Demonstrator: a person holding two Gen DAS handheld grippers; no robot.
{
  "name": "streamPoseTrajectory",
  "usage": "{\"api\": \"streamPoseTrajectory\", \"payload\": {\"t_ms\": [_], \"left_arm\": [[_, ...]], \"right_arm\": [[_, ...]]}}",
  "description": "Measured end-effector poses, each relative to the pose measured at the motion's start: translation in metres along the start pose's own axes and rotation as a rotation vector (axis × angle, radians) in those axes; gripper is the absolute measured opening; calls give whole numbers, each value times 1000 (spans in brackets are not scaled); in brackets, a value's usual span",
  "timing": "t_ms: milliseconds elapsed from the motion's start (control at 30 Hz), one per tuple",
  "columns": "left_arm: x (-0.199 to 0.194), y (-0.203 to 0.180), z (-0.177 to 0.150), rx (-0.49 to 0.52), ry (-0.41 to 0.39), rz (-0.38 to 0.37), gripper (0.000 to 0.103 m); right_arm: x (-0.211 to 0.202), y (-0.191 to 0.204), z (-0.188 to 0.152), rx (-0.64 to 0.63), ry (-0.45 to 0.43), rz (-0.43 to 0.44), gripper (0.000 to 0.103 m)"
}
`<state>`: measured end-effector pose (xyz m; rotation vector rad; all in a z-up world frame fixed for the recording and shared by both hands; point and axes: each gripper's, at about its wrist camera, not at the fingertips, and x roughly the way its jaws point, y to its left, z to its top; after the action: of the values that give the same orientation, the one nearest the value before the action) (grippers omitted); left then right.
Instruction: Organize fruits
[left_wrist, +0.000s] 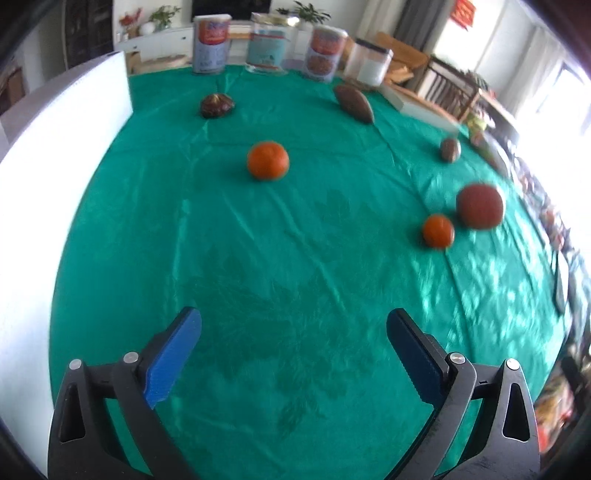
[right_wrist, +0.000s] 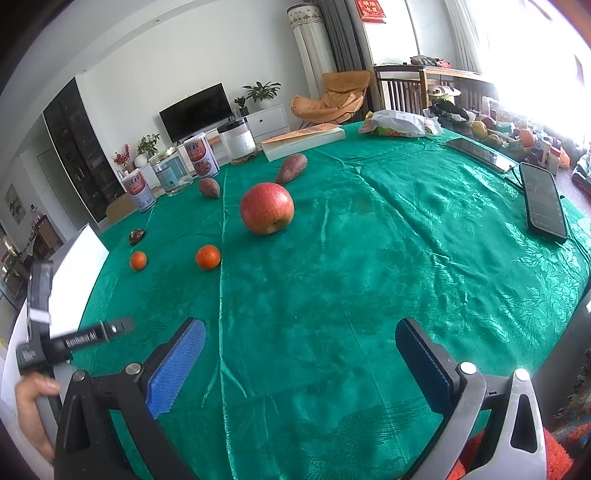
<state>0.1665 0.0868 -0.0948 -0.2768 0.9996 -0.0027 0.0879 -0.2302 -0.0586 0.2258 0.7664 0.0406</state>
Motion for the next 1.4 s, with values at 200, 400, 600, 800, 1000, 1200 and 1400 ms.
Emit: {"api": "streamPoseTrajectory", "payload": {"t_ms": [200, 400, 600, 800, 1000, 1200, 1400], "left_arm": [[28, 13, 61, -43, -82, 89, 99], [75, -2, 79, 76, -35, 158, 72], [70, -7, 68, 133, -69, 180, 32], [30, -5, 22, 106, -28, 115, 32], [2, -4, -29, 142, 3, 83, 32], [0, -2, -38, 152, -34, 99, 35], [6, 0, -40, 158, -66, 159, 83]], "right_arm": [[2, -3, 0, 12, 10, 15, 102], [2, -6, 0, 23, 13, 25, 102], [5, -7, 0, 32, 21, 27, 102], [6, -5, 1, 23, 23, 18, 102], [5, -4, 0, 22, 20, 16, 102], [3, -4, -1, 17, 15, 10, 102], [2, -5, -1, 20, 19, 7, 102]]}}
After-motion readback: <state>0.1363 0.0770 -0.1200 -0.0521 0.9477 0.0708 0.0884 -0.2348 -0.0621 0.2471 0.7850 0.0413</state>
